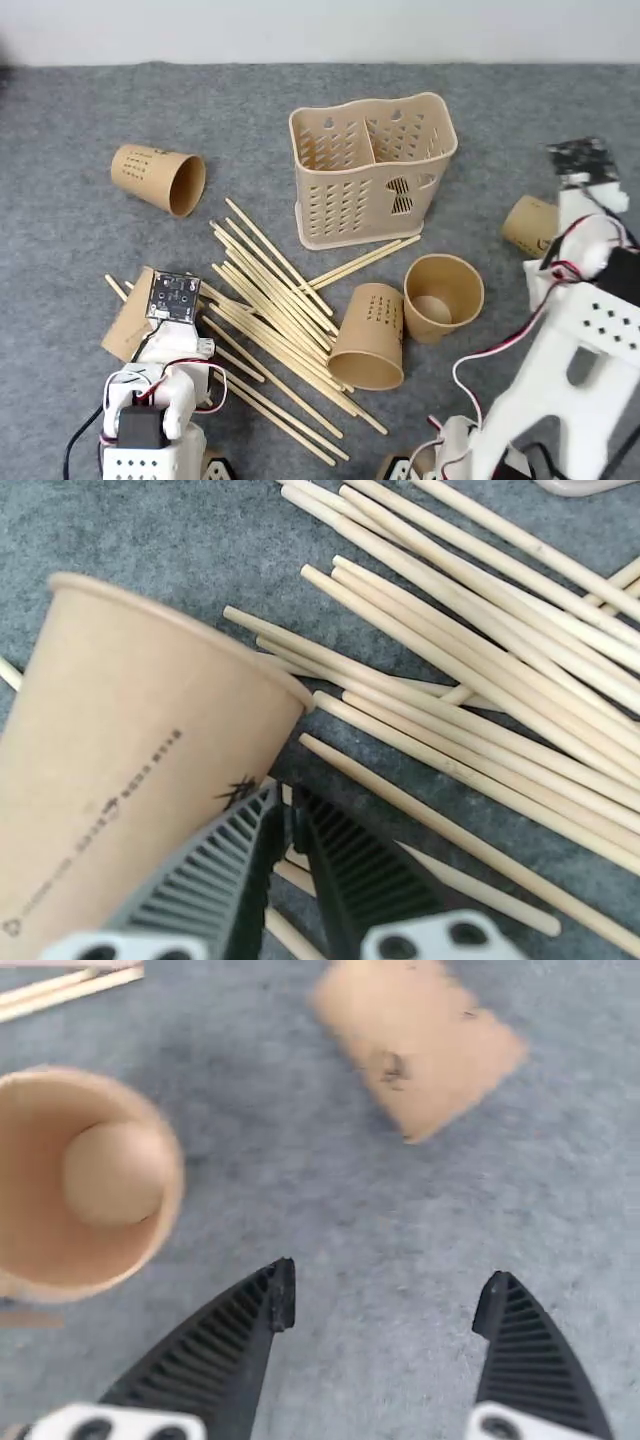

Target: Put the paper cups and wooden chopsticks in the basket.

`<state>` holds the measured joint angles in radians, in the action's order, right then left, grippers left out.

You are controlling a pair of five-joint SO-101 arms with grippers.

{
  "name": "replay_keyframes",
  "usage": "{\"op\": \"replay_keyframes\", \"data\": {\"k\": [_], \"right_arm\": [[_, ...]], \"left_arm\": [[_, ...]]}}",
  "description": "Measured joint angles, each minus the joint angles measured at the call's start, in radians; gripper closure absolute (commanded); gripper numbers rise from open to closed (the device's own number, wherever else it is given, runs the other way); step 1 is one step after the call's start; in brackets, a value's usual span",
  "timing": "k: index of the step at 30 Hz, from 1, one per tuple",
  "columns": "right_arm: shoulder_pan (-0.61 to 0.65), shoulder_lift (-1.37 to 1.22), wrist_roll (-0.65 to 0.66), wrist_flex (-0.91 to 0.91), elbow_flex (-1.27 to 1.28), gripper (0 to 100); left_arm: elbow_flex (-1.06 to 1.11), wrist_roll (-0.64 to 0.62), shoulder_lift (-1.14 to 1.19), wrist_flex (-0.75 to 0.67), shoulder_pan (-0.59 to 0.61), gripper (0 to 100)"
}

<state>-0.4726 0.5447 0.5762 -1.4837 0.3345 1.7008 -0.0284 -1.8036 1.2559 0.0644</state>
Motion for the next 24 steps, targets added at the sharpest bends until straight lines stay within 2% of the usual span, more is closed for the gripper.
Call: {"op": "replay_keyframes", "data": {"k": [9, 16, 24], "right_arm": [[-0.015, -0.002, -0.14, 0.423, 0.304, 69.6], [-0.015, -0.18, -0.233, 0.563, 0.315, 69.6], [-0.021, -0.531, -0.255, 0.583, 0.1, 69.6]], "left_arm": [[0.0, 0.0, 0.0, 0.0, 0.0, 99], [0.0, 0.0, 0.0, 0.0, 0.0, 99], [0.0, -0.003, 0.0, 0.0, 0.0, 99]]}}
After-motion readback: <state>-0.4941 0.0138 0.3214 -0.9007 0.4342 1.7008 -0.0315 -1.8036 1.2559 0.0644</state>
